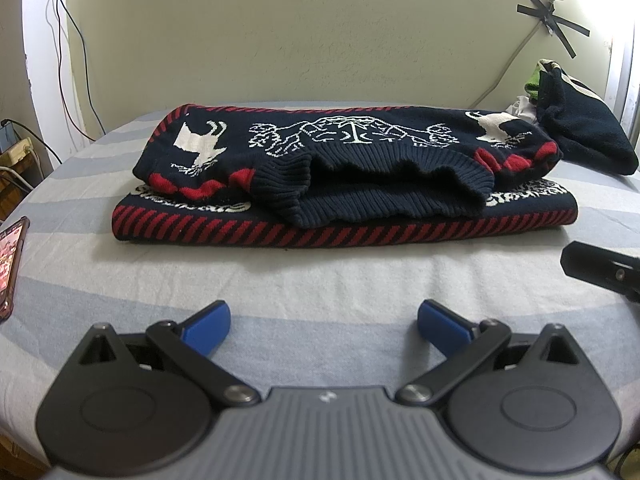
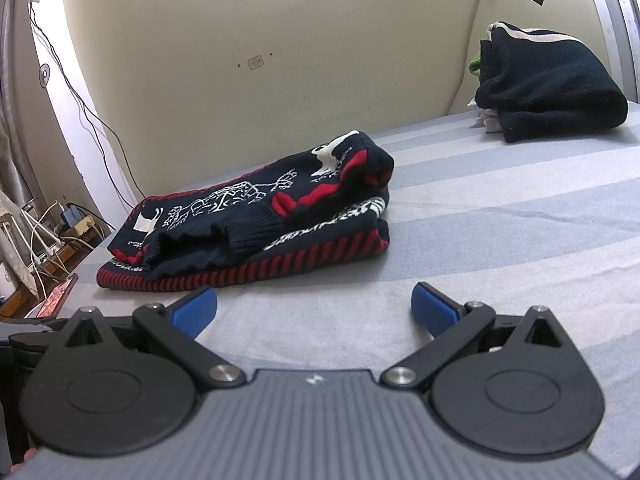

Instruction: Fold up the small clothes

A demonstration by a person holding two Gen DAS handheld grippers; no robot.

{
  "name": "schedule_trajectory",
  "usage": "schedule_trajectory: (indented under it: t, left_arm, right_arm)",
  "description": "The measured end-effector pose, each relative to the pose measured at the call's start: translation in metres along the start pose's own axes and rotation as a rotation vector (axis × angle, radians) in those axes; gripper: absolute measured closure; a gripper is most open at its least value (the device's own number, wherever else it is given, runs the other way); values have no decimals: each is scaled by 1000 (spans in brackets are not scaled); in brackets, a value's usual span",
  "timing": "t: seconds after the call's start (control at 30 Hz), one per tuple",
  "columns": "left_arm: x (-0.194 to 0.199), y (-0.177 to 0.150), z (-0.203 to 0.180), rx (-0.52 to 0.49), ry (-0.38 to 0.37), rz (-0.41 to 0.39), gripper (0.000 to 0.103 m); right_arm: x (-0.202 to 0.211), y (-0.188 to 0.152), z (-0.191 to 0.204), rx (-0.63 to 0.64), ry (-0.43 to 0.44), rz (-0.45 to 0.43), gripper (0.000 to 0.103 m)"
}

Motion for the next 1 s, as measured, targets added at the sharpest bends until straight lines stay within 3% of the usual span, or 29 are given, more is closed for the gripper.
schedule_trajectory:
  t: [0.33,0.53,0.63,0.8,0.87,0.93,1.0]
  left_arm:
    - [1,7,6,-24,-30,30,0]
    - [18,39,33,16,-51,-86,0]
    - [16,62,44,34,-81,-106,0]
    - [-5,100,51,65,-160,-117,0]
    - [-23,111,52,89,-160,-100,1]
    - [-41,116,53,113,-172,-67,7]
    - [-57,119,51,125,-199,-33,20]
  right_arm:
    - [1,1,0,-7,4,3,0]
    - [5,18,-10,-21,6,-15,0]
    - [2,36,-25,-72,26,-21,0]
    - [-24,61,-50,-182,82,51,23]
    - [-39,67,-60,-219,80,81,26]
    - [-52,71,-69,-274,76,116,28]
    - [-64,72,-77,-334,92,152,32]
Point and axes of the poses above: each gripper's, at about its wrist camera, not at the fingertips, and x roughly against the way its jaws point, z to its left, y to its top, the point moved 2 cm from there along -x, roughly the way its jaws point, and after that the axes turned 2 degrees about -z, right-handed, at the moved point
